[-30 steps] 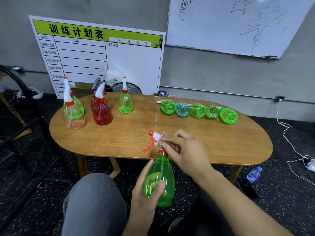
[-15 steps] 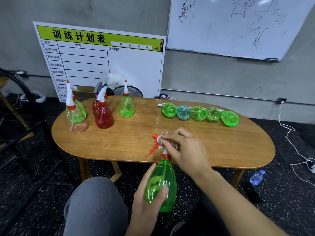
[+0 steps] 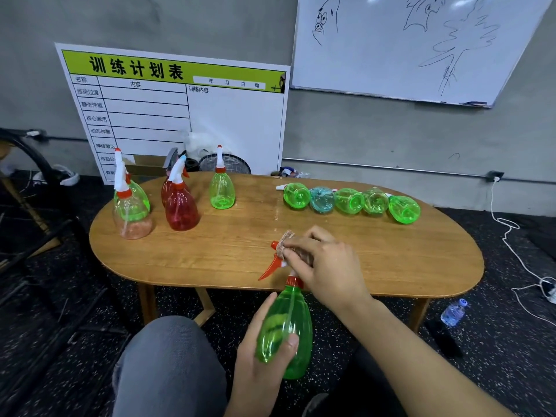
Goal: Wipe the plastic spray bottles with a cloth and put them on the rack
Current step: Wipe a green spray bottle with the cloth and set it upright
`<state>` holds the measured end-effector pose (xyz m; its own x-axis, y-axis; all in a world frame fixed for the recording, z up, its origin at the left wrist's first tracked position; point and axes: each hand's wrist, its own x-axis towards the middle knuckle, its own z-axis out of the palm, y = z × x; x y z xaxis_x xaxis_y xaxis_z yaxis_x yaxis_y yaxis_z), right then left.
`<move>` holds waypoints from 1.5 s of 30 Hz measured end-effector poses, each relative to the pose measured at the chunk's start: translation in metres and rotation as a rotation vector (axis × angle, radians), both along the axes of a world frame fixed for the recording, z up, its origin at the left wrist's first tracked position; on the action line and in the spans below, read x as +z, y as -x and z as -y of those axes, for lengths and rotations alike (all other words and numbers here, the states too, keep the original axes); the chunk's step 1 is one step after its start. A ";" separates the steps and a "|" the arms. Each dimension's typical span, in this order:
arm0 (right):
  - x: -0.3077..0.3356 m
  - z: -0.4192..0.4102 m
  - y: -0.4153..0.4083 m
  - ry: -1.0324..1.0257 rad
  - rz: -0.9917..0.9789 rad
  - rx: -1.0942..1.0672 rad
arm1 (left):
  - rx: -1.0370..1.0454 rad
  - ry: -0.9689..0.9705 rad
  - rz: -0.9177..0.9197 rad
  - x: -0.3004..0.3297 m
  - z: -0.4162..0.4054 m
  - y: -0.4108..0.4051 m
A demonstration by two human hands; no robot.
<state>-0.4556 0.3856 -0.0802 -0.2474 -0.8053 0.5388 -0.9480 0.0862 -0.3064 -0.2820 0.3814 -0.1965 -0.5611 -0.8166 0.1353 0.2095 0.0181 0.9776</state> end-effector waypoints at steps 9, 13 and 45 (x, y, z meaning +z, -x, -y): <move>-0.003 -0.008 0.006 -0.035 0.091 0.002 | 0.010 -0.025 -0.001 -0.003 0.001 0.000; -0.008 -0.011 0.007 -0.080 0.130 0.064 | 0.023 -0.015 -0.005 -0.002 0.003 -0.001; 0.014 -0.004 0.045 -0.402 0.522 0.172 | 0.072 -0.120 -0.043 -0.004 0.004 -0.002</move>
<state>-0.5003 0.3897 -0.0659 -0.2441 -0.9692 0.0338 -0.6949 0.1505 -0.7032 -0.2802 0.3772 -0.2005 -0.4964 -0.8662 0.0571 0.2537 -0.0818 0.9638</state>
